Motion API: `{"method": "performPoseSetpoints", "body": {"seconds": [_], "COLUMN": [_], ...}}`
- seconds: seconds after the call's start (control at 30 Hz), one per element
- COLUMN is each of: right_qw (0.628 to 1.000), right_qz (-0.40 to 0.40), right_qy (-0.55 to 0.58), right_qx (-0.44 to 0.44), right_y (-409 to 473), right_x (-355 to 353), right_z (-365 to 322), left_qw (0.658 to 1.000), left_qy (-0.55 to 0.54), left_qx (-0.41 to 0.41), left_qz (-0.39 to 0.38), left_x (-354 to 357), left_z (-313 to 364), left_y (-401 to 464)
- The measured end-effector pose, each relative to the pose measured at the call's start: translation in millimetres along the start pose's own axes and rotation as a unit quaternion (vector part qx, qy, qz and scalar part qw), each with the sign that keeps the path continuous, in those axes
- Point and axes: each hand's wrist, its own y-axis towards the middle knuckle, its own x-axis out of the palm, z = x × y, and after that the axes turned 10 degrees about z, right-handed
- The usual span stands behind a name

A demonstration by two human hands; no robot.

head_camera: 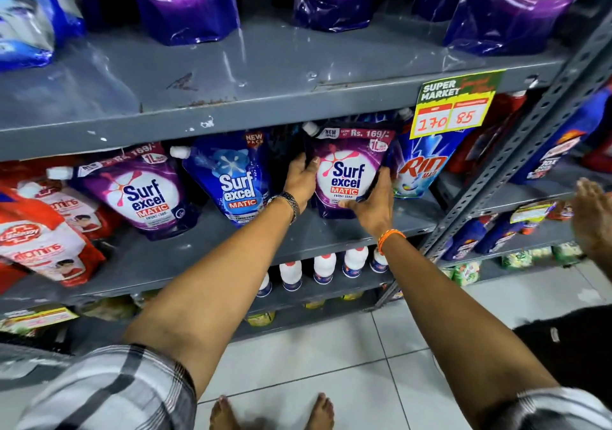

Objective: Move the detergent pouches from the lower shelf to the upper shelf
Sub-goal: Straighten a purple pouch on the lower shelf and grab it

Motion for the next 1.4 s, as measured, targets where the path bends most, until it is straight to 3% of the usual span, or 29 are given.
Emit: {"method": "performPoseSetpoints", "body": {"seconds": [0.17,0.37,0.47,0.87,1.07,1.27,1.4], "right_qw": [0.997,0.994,0.99,0.945,0.94,0.948,0.951], "right_qz": [-0.069,-0.087,-0.129,-0.3,-0.305,-0.286,-0.278], "right_qy": [0.031,0.056,0.063,0.108,0.14,0.124,0.121], "right_qx": [0.021,0.02,-0.015,-0.074,-0.064,-0.06,-0.051], "right_y": [7.6,-1.5,-25.6,-134.0,-153.0,-189.1,-203.6], "right_x": [-11.9,-43.6,-34.7,95.2,163.1,211.8,227.3], "right_z": [5.8,27.8,9.6,-69.2,-125.0,-136.2,-139.2], "left_qw": [1.0,0.998,0.998,0.986,0.974,0.963,0.965], "left_qy": [0.019,0.057,0.03,-0.029,-0.061,-0.055,-0.051], "left_qx": [0.001,0.026,0.046,0.03,0.038,-0.009,-0.018], "left_qz": [0.002,-0.018,-0.013,0.161,0.215,0.263,0.256], "left_x": [-5.0,-1.0,-43.7,-250.2,-319.4,-365.6,-382.2], "left_z": [-0.9,-21.4,-14.3,-22.0,-6.5,-7.5,-22.4], "left_y": [2.8,-27.6,-52.0,-100.5,-70.8,-67.0,-60.7]}}
